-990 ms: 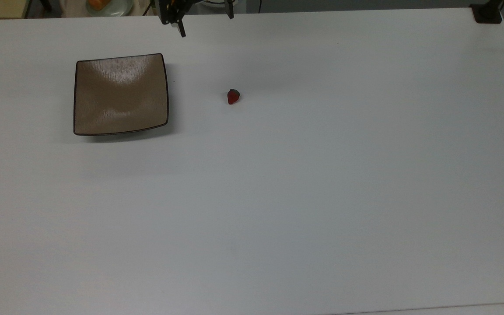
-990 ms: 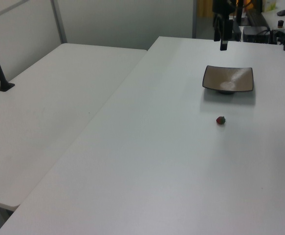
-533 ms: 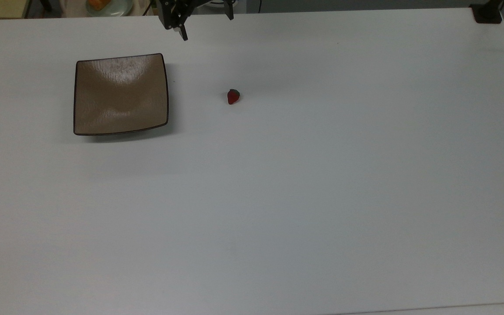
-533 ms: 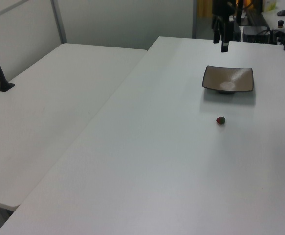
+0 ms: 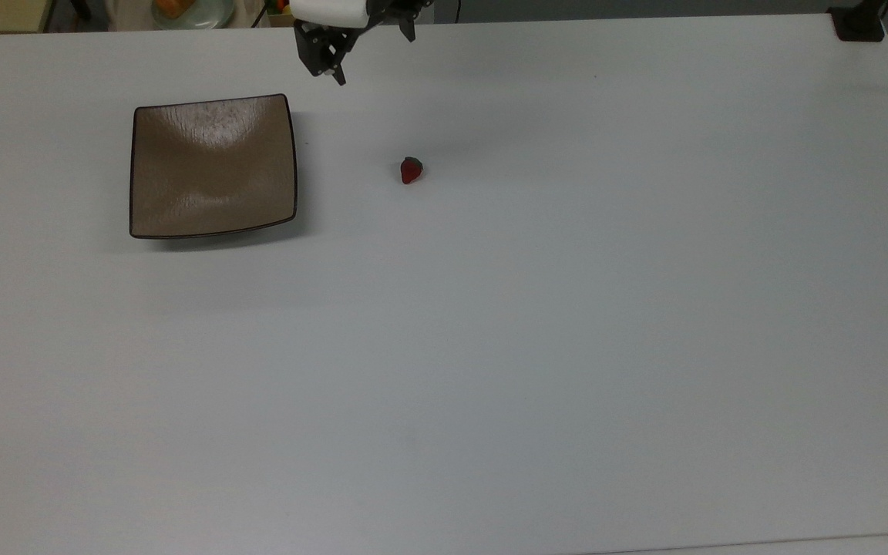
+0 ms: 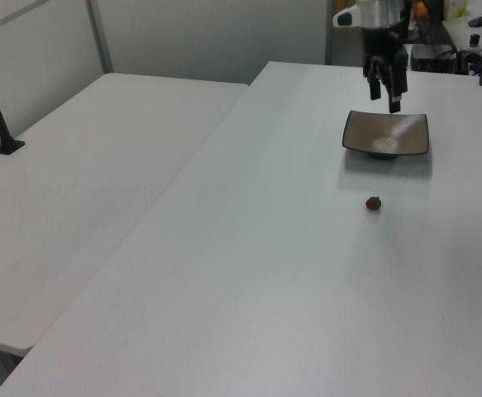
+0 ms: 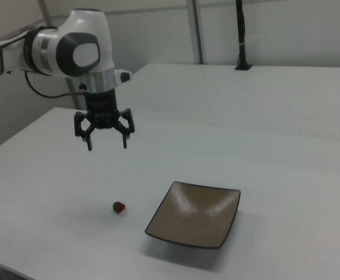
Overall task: Strawberries on a ceramic plate
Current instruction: 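Lower the gripper onto the strawberry and close the fingers around it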
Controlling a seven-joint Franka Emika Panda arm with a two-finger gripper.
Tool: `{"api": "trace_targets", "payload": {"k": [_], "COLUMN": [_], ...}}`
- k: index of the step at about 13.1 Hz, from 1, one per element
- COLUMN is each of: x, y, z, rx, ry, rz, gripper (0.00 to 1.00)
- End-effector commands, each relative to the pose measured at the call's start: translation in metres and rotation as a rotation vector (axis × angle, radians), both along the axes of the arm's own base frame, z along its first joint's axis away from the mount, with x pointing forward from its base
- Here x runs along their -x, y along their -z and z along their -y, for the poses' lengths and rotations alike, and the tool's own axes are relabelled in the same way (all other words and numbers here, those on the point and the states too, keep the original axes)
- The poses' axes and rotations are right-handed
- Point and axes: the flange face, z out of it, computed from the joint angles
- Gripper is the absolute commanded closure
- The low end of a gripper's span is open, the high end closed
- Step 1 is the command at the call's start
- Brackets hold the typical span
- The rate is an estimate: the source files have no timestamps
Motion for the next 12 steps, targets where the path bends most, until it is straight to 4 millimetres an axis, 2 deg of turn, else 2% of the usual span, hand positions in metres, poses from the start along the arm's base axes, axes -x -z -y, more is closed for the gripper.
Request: {"api": "trace_targets", "payload": {"k": [1, 5, 8, 12], "x": [0.015, 0.016, 0.018, 0.02], "y": [0.025, 0.041, 0.073, 0.099], "z": [-0.003, -0.003, -0.004, -0.005], "rx": [0.002, 0.004, 0.001, 0.0], "ry": [-0.031, -0.03, -0.025, -0.02], "rz": [-0.064, -0.075, -0.032, 0.003], "gripper": [0.0, 0.0, 0.0, 0.0]}}
